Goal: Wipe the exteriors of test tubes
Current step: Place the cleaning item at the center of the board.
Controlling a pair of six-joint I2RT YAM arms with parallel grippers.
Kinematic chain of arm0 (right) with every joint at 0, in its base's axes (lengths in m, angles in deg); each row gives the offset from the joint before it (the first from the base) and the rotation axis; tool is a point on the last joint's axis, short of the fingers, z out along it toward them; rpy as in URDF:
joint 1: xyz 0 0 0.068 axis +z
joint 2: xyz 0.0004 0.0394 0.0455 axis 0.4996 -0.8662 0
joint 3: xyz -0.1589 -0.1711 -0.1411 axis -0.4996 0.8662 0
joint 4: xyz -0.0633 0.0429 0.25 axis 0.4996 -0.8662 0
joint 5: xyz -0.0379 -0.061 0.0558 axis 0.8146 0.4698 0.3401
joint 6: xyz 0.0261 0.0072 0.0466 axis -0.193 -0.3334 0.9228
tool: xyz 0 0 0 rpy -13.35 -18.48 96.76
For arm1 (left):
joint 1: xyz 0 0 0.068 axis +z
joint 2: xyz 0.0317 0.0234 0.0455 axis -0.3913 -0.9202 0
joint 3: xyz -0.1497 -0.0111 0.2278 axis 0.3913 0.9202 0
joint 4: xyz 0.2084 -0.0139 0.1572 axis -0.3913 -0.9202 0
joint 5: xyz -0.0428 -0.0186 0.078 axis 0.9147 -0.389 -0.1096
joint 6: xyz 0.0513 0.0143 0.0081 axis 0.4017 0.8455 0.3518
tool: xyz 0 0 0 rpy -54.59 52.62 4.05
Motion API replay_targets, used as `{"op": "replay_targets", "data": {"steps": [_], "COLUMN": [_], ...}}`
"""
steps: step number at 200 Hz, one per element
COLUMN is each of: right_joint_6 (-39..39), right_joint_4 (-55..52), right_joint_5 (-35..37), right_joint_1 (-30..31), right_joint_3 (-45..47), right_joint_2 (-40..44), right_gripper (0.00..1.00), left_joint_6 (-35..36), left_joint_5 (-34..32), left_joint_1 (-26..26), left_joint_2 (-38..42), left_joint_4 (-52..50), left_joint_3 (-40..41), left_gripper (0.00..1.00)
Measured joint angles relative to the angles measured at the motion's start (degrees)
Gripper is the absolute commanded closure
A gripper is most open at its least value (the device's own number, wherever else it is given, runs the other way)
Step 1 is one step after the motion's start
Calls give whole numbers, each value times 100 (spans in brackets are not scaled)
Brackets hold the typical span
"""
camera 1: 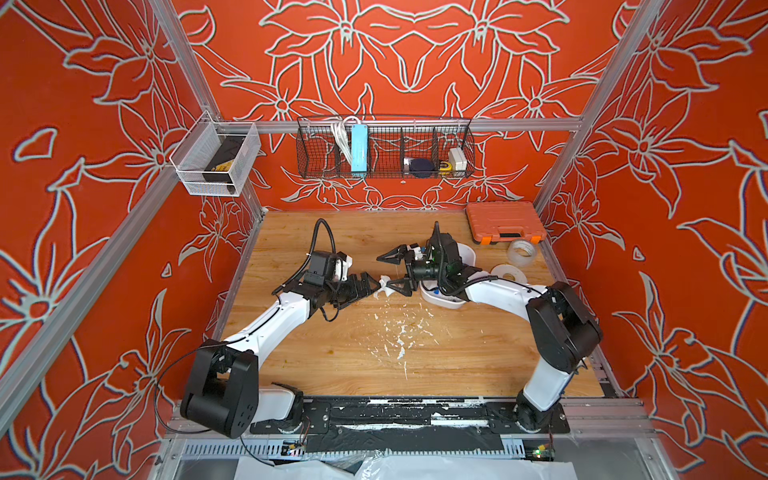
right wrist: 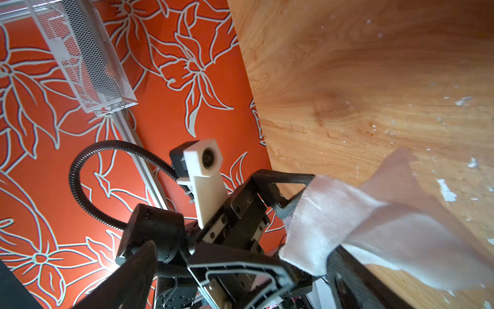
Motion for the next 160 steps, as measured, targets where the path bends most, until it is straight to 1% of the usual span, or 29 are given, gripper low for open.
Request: {"op": "replay_targets", "data": {"steps": [22, 34, 38, 41, 52, 82, 88, 95, 98, 124, 160], "right_joint_6": [125, 192, 205, 219, 260, 330, 334, 339, 341, 348, 348], "right_joint_4": [136, 197, 210, 225, 234, 249, 249, 251, 251, 256, 275], "right_joint_5": [-13, -13, -13, -13, -15, -48, -55, -59, -59, -70, -160], "right_joint_1": [0, 2, 2, 2, 2, 28, 28, 28, 28, 28, -28], "right_joint_3": [-160, -232, -243, -245, -247, -245, -245, -245, -245, -234, -59], "right_joint_2": [-48, -85, -92, -98, -98, -98, -98, -98, -98, -98, -52], "right_gripper": [3, 3, 3, 3, 3, 3, 3, 3, 3, 3, 3], "left_joint_6": [-118, -175, -214, -216, -260, -315, -280, -258, -225, -114, -79], "left_joint_5": [212, 275, 289, 291, 308, 291, 282, 264, 251, 85, -273], "left_joint_1": [-138, -186, -201, -214, -223, -221, -221, -223, -223, -221, -96], "left_joint_2": [-96, -177, -199, -221, -282, -538, -579, -627, -643, -708, -706], "left_joint_4": [260, 376, 413, 444, 492, 560, 549, 546, 538, 459, 216], "left_joint_3": [-17, -35, -35, -35, -55, -299, -367, -446, -481, -704, -697], "left_gripper": [3, 8, 11, 14, 34, 84, 92, 98, 100, 100, 100]}}
